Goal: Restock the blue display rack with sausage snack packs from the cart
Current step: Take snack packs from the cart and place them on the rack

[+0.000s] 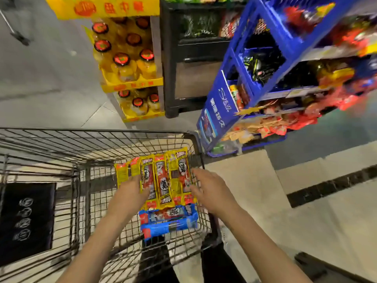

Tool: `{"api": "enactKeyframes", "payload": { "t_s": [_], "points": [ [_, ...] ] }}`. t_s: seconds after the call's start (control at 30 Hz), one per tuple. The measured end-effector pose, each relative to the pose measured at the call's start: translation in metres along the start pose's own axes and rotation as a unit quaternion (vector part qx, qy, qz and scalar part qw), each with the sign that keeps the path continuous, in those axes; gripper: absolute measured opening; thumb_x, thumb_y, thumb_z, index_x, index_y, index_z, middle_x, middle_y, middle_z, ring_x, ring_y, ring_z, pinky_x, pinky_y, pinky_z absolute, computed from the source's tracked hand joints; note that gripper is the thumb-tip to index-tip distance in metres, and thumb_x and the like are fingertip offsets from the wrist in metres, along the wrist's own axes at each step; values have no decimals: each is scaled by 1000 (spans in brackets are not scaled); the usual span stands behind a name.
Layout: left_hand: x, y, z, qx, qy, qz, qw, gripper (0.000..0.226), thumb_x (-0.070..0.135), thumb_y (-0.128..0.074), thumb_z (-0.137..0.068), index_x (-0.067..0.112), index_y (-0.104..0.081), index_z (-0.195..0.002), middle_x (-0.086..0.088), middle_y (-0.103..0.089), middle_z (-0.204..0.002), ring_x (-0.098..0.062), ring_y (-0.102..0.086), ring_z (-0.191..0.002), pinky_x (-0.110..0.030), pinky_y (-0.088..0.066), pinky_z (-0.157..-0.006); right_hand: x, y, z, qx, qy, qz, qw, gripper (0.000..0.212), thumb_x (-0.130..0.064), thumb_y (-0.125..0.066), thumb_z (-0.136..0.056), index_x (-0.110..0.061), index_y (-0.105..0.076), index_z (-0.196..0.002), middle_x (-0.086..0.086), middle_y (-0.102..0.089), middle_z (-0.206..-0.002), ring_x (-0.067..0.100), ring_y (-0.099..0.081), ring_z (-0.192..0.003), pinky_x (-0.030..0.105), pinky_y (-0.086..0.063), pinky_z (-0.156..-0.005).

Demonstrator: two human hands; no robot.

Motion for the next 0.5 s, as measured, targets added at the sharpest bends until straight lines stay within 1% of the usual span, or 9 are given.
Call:
{"api": "enactKeyframes", "payload": {
  "t_s": [0.07,0.13,0.2,0.27,0.3,0.37,0.43,0.5],
  "points": [
    [50,14,20,27,-29,-40,998,56,42,-51,-92,11,-40,-137,-11,-54,-131,-28,-51,-118,-38,-46,-92,26,39,26,25,7,27,999,45,-34,-47,-95,-14,-46,-136,8,-54,-134,29,-49,-121,36,-38,-99],
    [112,21,40,53,-67,-82,993,58,46,-48,-92,15,-37,-140,-8,-53,-132,-26,-49,-120,-37,-45,-93,67,71,52,44,-4,55,998,55,-41,-45,-93,-14,-40,-141,8,-50,-138,28,-46,-125,35,-35,-102],
    [181,18,59,76,-116,-111,984,58,45,-48,-92,17,-34,-141,-6,-48,-137,-26,-46,-125,-37,-41,-95,116,103,80,73,-29,64,995,64,-48,-36,-88,-16,-37,-143,5,-48,-141,25,-44,-128,36,-33,-104],
    [251,8,74,92,-180,-120,972,56,45,-48,-90,16,-38,-137,-7,-50,-133,-28,-47,-123,-37,-42,-95,165,137,111,106,-67,72,989,63,-50,-33,-90,-20,-32,-145,1,-41,-146,22,-39,-132,35,-28,-108],
    [284,0,80,93,-210,-120,966,56,47,-46,-88,16,-41,-135,-7,-52,-130,-28,-48,-120,-37,-43,-94,189,153,126,120,-87,76,986,59,-48,-35,-94,-21,-30,-146,0,-38,-147,21,-36,-133,33,-25,-109],
    [346,-18,95,82,-273,-130,950,60,47,-42,-84,16,-42,-134,-7,-52,-131,-28,-49,-120,-35,-42,-95,233,179,158,149,-134,69,977,55,-44,-40,-97,-22,-28,-146,-2,-35,-148,19,-32,-135,31,-22,-111],
    [401,-34,109,74,-331,-146,930,57,44,-45,-89,18,-36,-139,-4,-47,-137,-25,-45,-125,-33,-38,-99,269,200,185,179,-165,44,969,55,-45,-40,-96,-20,-30,-145,-1,-37,-147,18,-32,-135,33,-21,-114],
    [445,-44,121,68,-372,-148,914,58,41,-47,-92,20,-29,-143,-1,-41,-142,-22,-41,-128,-31,-35,-102,298,214,203,207,-189,15,960,59,-50,-35,-93,-19,-34,-144,-1,-41,-144,18,-35,-134,34,-23,-113]
  ]
}}
Point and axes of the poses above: each hand's wrist, its own z-axis away from the middle knuckle, its own y-axis out of the back of the hand, x = y × z, the point moved 9 cm from there along -z, towards the middle knuckle
